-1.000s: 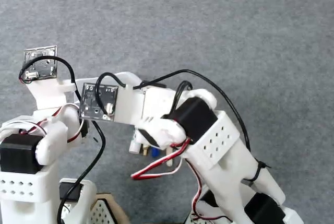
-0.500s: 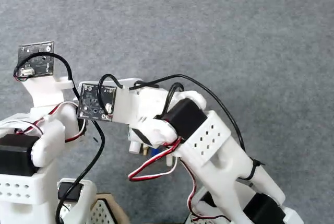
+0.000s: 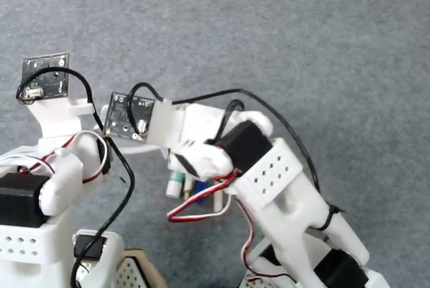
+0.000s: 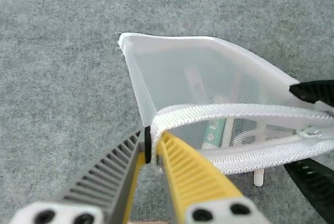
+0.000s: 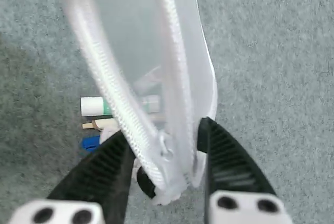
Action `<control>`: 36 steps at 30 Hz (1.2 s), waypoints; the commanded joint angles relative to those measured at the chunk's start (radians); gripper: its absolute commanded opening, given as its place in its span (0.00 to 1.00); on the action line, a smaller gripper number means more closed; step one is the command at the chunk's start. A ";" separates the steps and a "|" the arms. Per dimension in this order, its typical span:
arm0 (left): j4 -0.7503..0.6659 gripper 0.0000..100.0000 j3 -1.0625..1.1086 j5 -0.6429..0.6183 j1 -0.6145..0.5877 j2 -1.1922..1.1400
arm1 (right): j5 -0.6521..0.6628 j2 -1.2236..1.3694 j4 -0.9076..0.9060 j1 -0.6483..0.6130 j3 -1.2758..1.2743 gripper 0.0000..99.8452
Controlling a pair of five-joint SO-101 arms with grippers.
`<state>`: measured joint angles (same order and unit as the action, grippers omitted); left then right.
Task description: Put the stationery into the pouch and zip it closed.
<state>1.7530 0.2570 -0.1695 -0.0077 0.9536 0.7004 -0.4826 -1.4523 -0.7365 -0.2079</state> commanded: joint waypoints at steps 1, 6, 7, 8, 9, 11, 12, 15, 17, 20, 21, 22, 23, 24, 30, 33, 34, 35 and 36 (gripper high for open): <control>0.005 0.03 -0.051 0.006 0.013 0.009 | 0.008 -0.016 0.032 0.017 -0.022 0.14; 0.005 0.03 -0.048 0.006 0.013 0.009 | 0.002 -0.016 0.115 0.018 -0.122 0.14; 0.005 0.03 -0.045 0.006 0.013 0.009 | 0.002 -0.016 0.121 0.018 -0.127 0.14; 0.005 0.03 -0.044 0.006 0.013 0.009 | 0.002 -0.016 0.126 0.018 -0.128 0.14; 0.005 0.03 -0.044 0.006 0.013 0.009 | 0.002 -0.016 0.126 0.018 -0.128 0.13; 0.005 0.03 -0.044 0.006 0.013 0.009 | 0.002 -0.019 0.126 0.018 -0.125 0.09; 0.005 0.03 -0.044 0.006 0.013 0.009 | 0.000 -0.021 0.126 0.018 -0.125 0.07; 0.005 0.03 -0.044 0.006 0.013 0.009 | 0.000 -0.024 0.126 0.018 -0.125 0.01; 0.005 0.03 -0.044 0.006 0.013 0.009 | 0.000 -0.024 0.126 0.018 -0.125 0.02; 0.005 0.03 -0.042 0.006 0.013 0.008 | 0.000 -0.024 0.126 0.018 -0.125 0.01; 0.005 0.03 -0.042 0.006 0.013 0.008 | -0.002 -0.024 0.126 0.018 -0.125 0.01; 0.005 0.03 -0.042 0.006 0.013 0.008 | -0.002 -0.024 0.126 0.018 -0.124 0.01; 0.005 0.03 -0.042 0.006 0.013 0.008 | -0.012 -0.024 0.126 0.018 -0.116 0.01; 0.005 0.03 -0.038 0.009 0.013 0.006 | -0.029 -0.024 0.124 0.018 -0.102 0.01; 0.000 0.03 0.053 0.014 0.013 0.006 | -0.048 -0.024 0.097 0.018 -0.016 0.01; -0.003 0.03 0.059 0.014 0.013 0.005 | -0.048 -0.024 0.075 0.018 0.002 0.01; -0.003 0.03 0.061 0.014 0.013 0.003 | -0.046 -0.024 0.074 0.018 0.002 0.01; -0.003 0.03 0.062 0.014 0.013 0.003 | -0.046 -0.024 0.069 0.018 0.002 0.01; -0.003 0.03 0.061 0.014 0.013 0.003 | -0.046 -0.024 0.063 0.018 0.002 0.01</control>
<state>1.7530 0.3184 -0.1665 -0.0092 0.9643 0.6697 -0.4856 -1.3786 -0.7258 -0.2677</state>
